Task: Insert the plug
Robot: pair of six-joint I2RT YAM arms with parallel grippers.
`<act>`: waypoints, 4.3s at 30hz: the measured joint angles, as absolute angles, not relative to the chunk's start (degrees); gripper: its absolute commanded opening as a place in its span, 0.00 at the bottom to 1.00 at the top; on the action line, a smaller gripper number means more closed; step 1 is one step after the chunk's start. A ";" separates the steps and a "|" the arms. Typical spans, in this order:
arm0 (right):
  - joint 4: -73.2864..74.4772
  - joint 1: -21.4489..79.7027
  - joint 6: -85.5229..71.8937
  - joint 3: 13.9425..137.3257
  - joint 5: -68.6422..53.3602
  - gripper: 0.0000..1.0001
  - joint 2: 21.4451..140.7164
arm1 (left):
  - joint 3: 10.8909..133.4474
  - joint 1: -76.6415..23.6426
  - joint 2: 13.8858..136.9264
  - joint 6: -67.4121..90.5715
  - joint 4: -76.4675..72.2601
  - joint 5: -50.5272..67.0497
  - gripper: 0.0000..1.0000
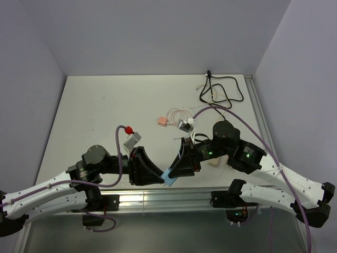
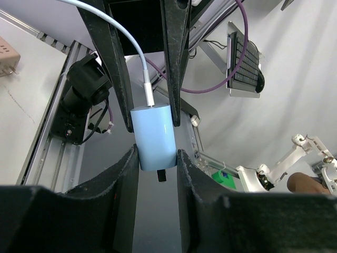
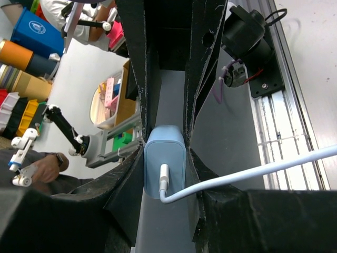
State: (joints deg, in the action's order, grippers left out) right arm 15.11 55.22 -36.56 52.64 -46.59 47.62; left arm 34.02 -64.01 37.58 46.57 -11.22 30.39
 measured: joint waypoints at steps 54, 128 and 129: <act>51.20 29.39 -42.83 45.93 20.47 0.00 61.80 | 35.79 -64.16 27.62 47.16 12.75 -7.35 0.75; 37.89 31.83 -57.98 31.20 27.29 0.00 54.78 | 35.79 -64.16 23.22 44.47 15.05 -5.67 0.76; 38.00 31.86 -57.69 31.68 27.29 0.00 55.64 | 35.79 -64.16 23.24 44.58 14.96 -5.61 0.76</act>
